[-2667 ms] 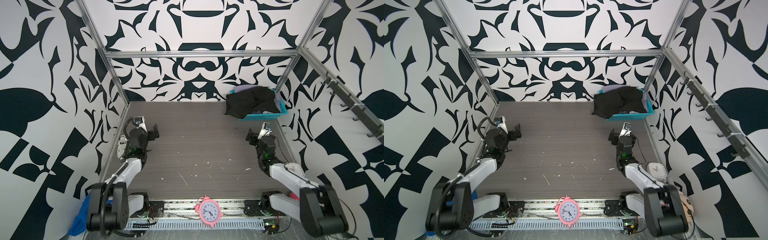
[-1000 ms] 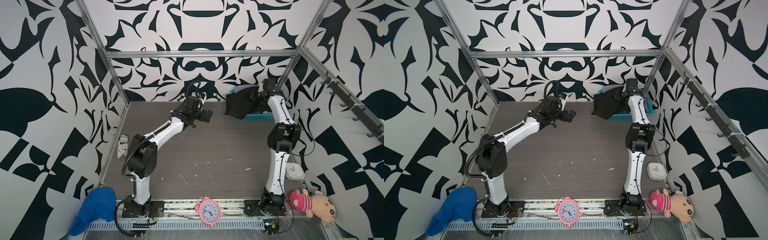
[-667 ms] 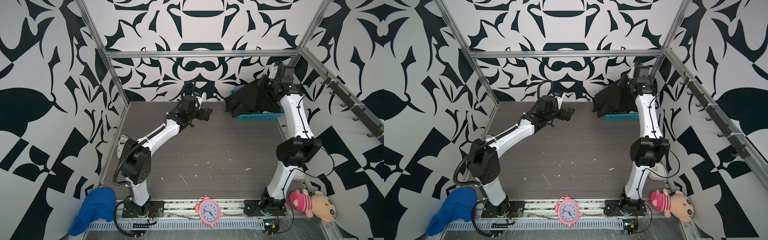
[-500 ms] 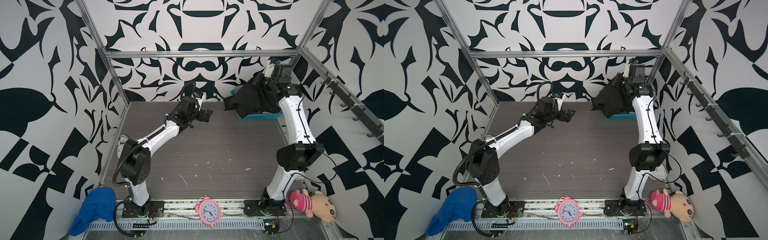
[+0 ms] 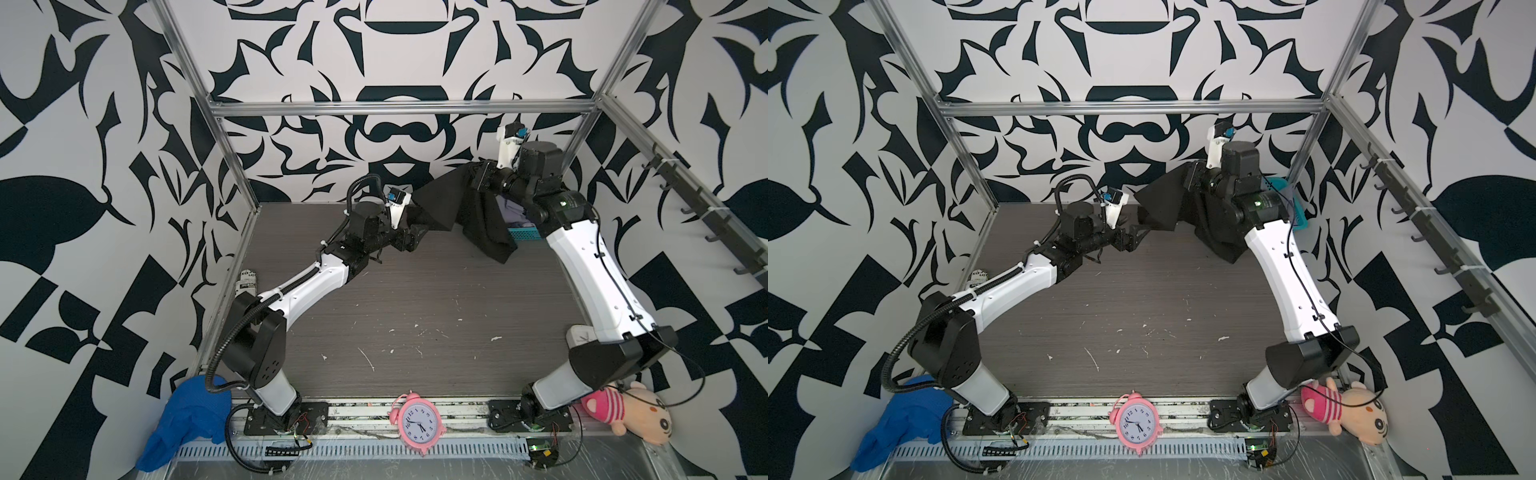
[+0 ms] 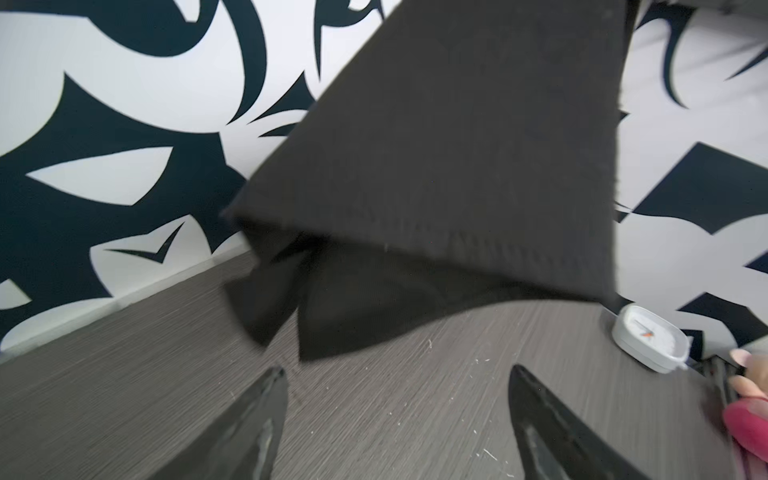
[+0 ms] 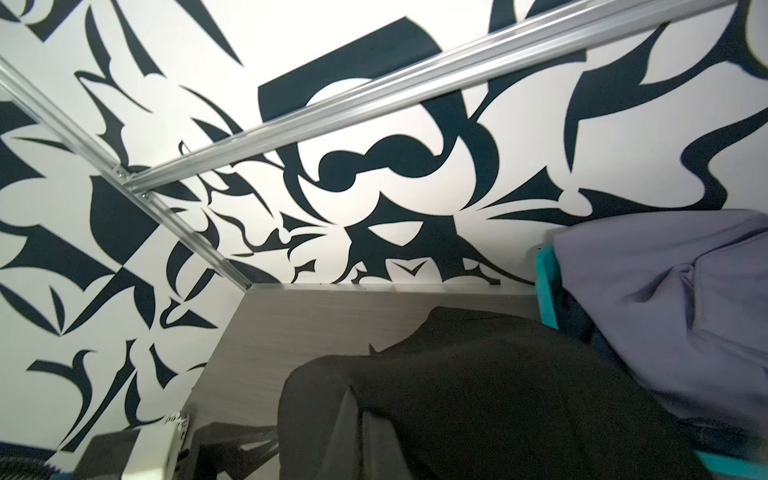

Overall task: Fold and stack the skirts
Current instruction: 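Grasp the black skirt with the right gripper and lift it out, then grasp the hanging skirt edge with the left gripper while the right holds it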

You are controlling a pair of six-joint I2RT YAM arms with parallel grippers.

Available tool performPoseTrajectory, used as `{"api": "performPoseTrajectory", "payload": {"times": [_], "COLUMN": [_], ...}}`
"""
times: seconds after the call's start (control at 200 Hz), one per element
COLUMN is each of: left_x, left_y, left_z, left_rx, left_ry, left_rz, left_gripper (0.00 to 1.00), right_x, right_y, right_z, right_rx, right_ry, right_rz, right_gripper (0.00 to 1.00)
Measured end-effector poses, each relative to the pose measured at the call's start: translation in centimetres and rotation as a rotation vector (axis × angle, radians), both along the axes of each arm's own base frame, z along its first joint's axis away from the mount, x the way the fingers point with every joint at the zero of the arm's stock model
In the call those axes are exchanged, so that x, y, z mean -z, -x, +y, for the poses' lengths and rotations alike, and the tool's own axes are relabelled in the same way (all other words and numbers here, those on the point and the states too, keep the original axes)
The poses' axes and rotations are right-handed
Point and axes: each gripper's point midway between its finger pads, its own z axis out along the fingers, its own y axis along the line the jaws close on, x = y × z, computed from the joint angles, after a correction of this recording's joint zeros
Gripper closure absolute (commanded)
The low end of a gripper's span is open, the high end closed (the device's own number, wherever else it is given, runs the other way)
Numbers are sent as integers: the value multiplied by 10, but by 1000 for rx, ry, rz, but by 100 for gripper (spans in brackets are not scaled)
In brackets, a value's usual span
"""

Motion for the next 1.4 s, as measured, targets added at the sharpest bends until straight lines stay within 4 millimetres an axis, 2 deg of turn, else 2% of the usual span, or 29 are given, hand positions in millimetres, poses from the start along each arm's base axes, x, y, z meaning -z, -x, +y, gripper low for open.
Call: {"api": "performPoseTrajectory", "payload": {"times": [0.1,0.24,0.375,0.45,0.485,0.635,0.745,0.76,0.855,0.945,1.06,1.17,1.335,1.4], "left_x": [10,43,78,95,103,131,139,140,148,156,153,142,127,122], "left_y": [8,19,31,39,43,50,41,39,30,21,10,6,0,-6], "left_z": [5,12,19,24,28,39,40,40,41,40,32,28,27,28], "left_rx": [4,6,11,8,5,-26,-57,-64,-88,-102,-102,-95,-80,-80], "left_ry": [2,-22,-54,-62,-65,-96,-104,-102,-96,-90,-62,-15,56,78], "left_rz": [-3,45,108,134,141,175,186,187,197,219,220,194,168,168], "left_gripper": [20,24,18,16,10,10,14,18,23,23,26,38,82,85], "right_x": [24,96,167,188,194,196,192,192,191,192,193,193,198,200], "right_y": [1,-16,-28,-31,-31,-33,-35,-35,-35,-36,-36,-36,-35,-35], "right_z": [18,46,63,67,67,67,69,69,70,70,70,70,69,69], "right_rx": [-24,-51,-61,-62,-60,-58,-59,-59,-61,-60,-58,-55,-48,-46], "right_ry": [-26,-19,10,21,23,12,-5,-6,-13,-15,-19,-25,-28,-27], "right_rz": [22,157,297,336,348,341,325,323,320,320,323,325,334,336], "right_gripper": [100,100,100,100,100,100,100,100,100,100,100,100,100,100]}}
